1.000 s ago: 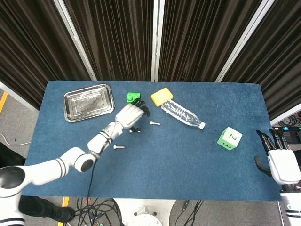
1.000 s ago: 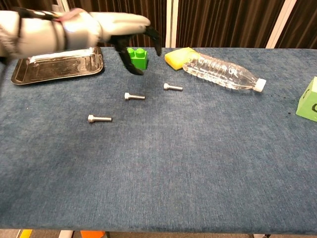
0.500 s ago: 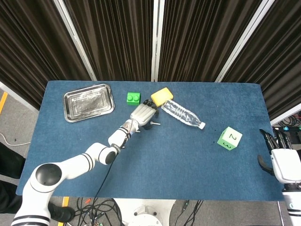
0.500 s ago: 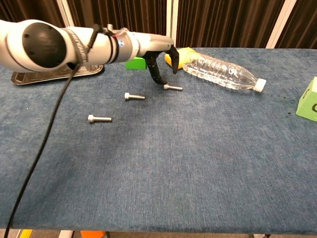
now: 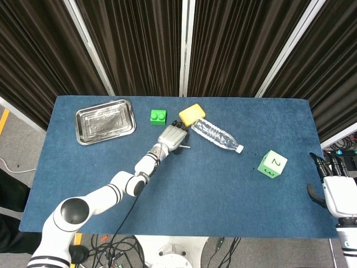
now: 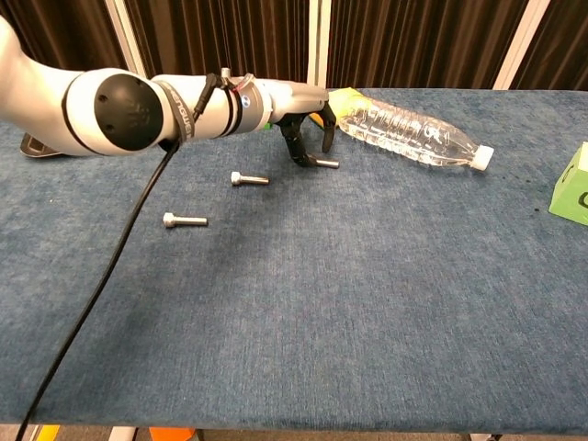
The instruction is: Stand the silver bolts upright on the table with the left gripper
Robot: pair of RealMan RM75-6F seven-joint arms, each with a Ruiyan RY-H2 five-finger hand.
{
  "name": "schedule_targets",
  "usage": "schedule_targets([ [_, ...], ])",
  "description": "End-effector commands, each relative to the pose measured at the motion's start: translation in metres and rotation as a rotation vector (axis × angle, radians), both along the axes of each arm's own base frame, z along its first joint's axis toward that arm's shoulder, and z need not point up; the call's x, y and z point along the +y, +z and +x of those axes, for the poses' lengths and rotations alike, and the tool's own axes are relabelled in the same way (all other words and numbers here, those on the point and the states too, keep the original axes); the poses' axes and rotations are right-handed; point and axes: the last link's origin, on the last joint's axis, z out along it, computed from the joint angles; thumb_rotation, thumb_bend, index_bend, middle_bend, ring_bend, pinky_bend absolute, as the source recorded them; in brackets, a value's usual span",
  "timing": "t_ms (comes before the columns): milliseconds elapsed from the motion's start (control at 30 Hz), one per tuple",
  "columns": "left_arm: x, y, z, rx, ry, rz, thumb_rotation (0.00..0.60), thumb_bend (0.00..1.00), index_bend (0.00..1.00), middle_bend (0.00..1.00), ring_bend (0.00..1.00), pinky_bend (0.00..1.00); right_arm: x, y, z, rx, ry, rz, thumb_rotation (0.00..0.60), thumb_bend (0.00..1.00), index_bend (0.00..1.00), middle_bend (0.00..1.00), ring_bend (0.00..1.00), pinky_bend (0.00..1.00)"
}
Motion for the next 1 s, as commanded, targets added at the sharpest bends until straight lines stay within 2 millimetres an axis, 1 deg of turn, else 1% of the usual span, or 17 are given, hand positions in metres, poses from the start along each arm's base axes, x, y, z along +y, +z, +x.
schedule_targets([
  [33, 0.000, -0.004, -0.001, 0.000, 0.008, 0.006, 0.600, 0.33, 0.42, 0.16, 0.00, 0.00, 0.001, 0.000, 0.000, 0.000, -0.002, 0.000, 0.600, 0.32, 0.08, 0.17, 0.01, 0.03],
  [167, 0.000, -0.008, -0.003, 0.007, 0.021, -0.004, 0.600, 0.33, 0.43, 0.16, 0.00, 0.00, 0.001, 0.001, 0.000, -0.001, -0.003, -0.001, 0.600, 0.32, 0.08, 0.17, 0.01, 0.03],
  [300, -0.003, -0.013, -0.002, 0.004, 0.022, -0.019, 0.600, 0.33, 0.45, 0.16, 0.00, 0.00, 0.002, 0.002, 0.001, 0.001, -0.003, -0.002, 0.600, 0.32, 0.08, 0.17, 0.01, 0.03],
  [667, -0.014, -0.019, 0.012, -0.019, -0.022, -0.051, 0.600, 0.33, 0.47, 0.16, 0.00, 0.00, 0.003, 0.003, 0.000, -0.001, -0.009, -0.006, 0.600, 0.31, 0.08, 0.17, 0.00, 0.03],
  [1000, -0.012, -0.022, 0.009, -0.030, -0.004, -0.012, 0.600, 0.31, 0.51, 0.16, 0.00, 0.00, 0.005, 0.005, -0.001, -0.003, -0.013, -0.011, 0.600, 0.30, 0.08, 0.18, 0.00, 0.03],
])
